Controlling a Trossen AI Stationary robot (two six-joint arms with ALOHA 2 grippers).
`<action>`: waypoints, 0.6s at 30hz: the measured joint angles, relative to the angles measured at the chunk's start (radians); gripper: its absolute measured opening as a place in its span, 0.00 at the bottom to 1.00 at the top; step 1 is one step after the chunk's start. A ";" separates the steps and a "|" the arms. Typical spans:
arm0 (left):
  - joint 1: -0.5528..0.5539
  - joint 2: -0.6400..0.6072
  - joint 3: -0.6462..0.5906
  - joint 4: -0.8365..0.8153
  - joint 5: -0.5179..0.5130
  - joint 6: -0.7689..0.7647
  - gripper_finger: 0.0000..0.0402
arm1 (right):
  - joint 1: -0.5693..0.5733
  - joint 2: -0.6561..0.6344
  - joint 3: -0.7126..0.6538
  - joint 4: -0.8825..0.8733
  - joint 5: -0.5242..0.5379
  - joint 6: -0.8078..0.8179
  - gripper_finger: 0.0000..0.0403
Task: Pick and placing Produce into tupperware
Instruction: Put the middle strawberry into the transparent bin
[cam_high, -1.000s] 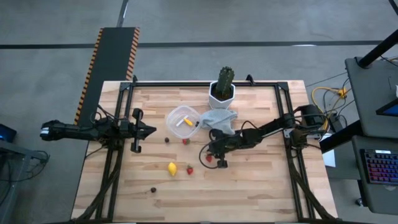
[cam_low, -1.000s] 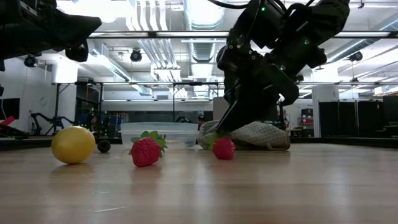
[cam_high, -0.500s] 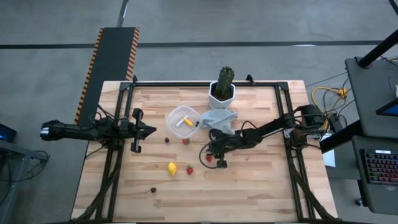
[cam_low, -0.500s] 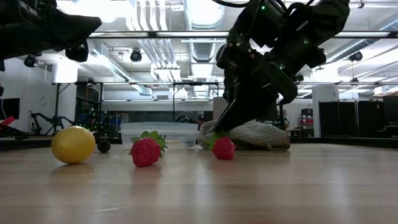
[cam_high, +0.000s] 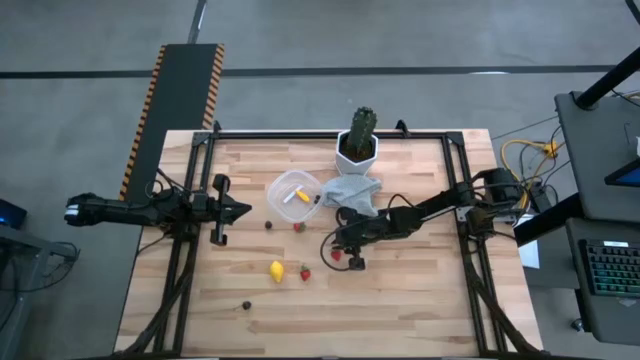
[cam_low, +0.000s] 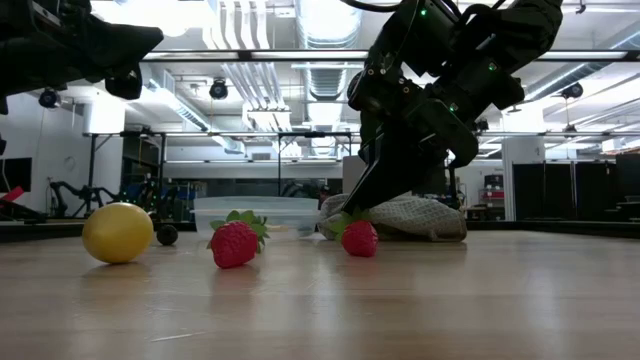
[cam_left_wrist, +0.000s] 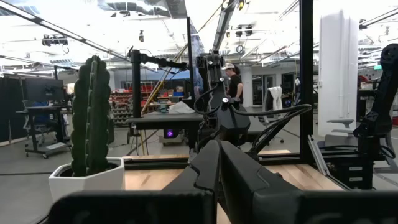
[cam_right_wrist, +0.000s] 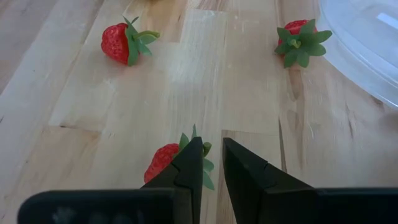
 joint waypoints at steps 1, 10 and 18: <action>0.000 0.000 0.000 0.000 0.000 0.000 0.00 | 0.000 0.000 0.000 0.000 0.000 -0.001 0.13; 0.000 0.000 0.000 0.000 0.000 0.000 0.00 | 0.000 0.003 0.000 -0.004 0.000 0.001 0.13; 0.000 0.000 0.000 0.000 0.000 0.000 0.00 | 0.000 0.003 0.000 -0.011 0.000 0.001 0.13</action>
